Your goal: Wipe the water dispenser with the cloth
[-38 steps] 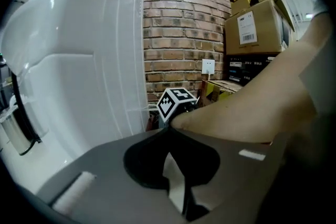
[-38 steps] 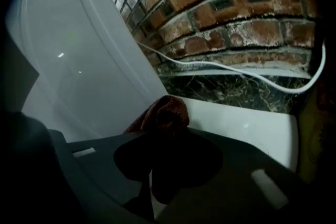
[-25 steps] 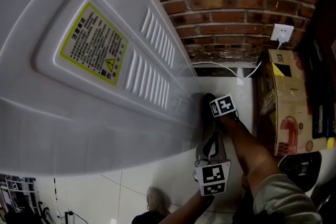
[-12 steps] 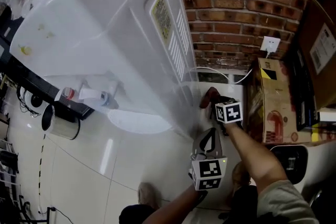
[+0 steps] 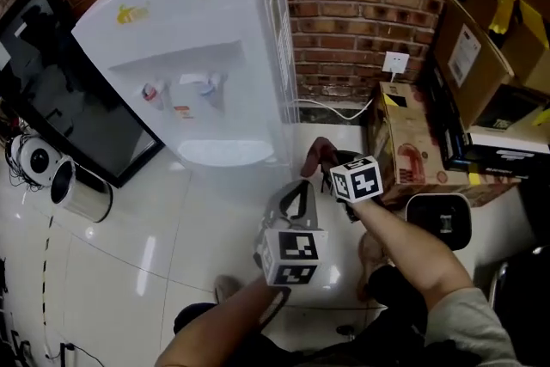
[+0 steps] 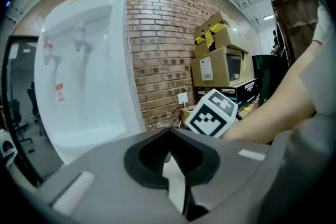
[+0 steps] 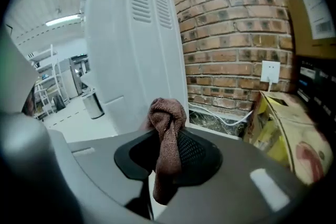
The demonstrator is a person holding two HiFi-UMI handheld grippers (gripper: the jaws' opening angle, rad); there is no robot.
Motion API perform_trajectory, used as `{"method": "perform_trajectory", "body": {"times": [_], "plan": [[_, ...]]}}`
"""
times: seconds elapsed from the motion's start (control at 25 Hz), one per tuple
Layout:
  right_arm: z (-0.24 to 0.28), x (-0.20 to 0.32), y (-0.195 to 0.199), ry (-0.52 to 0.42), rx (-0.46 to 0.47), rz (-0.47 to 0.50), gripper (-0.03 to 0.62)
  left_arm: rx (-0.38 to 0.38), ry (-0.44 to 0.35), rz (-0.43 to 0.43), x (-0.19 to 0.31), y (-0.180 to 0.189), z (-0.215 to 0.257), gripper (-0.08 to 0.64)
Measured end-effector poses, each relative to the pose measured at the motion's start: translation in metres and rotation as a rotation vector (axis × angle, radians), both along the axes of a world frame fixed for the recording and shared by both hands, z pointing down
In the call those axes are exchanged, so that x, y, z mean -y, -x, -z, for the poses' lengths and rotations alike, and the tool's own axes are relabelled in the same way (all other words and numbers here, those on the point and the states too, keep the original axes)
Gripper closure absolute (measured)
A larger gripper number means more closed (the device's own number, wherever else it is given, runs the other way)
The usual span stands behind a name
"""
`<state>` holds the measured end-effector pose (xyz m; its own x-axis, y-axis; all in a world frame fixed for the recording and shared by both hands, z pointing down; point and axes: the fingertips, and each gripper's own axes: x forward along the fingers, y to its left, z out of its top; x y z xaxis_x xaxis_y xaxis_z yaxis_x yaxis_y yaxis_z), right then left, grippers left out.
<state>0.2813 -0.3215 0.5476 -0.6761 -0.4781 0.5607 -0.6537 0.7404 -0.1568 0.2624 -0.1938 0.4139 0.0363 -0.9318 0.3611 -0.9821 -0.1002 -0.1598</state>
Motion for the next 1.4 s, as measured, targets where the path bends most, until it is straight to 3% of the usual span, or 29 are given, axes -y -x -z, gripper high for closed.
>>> {"method": "perform_trajectory", "body": {"times": [0.08, 0.24, 0.32, 0.48, 0.64, 0.92, 1.08, 1.24, 1.4], "plan": [[0.0, -0.019, -0.017, 0.001, -0.002, -0.048, 0.505, -0.018, -0.037, 0.015, -0.012, 0.009, 0.021, 0.56], [-0.026, -0.058, -0.053, 0.037, -0.029, -0.131, 0.503, -0.164, -0.065, 0.052, -0.029, 0.006, 0.023, 0.56], [-0.048, -0.072, -0.065, 0.06, -0.053, -0.147, 0.503, -0.196, -0.071, 0.039, -0.027, -0.005, 0.018, 0.56], [-0.109, -0.088, -0.077, 0.155, -0.099, -0.178, 0.503, -0.179, -0.01, 0.015, -0.034, -0.014, -0.014, 0.56], [-0.169, -0.09, -0.078, 0.236, -0.171, -0.183, 0.5, -0.189, 0.074, 0.031, -0.045, -0.001, -0.041, 0.56], [-0.253, -0.081, -0.069, 0.377, -0.24, -0.2, 0.492, -0.207, 0.069, 0.041, -0.046, 0.012, -0.04, 0.56], [-0.288, -0.091, -0.062, 0.479, -0.231, -0.205, 0.423, -0.225, 0.102, 0.057, -0.048, 0.02, -0.048, 0.56], [-0.279, -0.092, -0.066, 0.465, -0.225, -0.194, 0.348, -0.236, 0.097, 0.066, -0.04, 0.022, -0.044, 0.56], [-0.205, -0.07, -0.079, 0.33, -0.129, -0.223, 0.396, -0.223, 0.028, 0.035, -0.034, 0.011, -0.017, 0.56]]}}
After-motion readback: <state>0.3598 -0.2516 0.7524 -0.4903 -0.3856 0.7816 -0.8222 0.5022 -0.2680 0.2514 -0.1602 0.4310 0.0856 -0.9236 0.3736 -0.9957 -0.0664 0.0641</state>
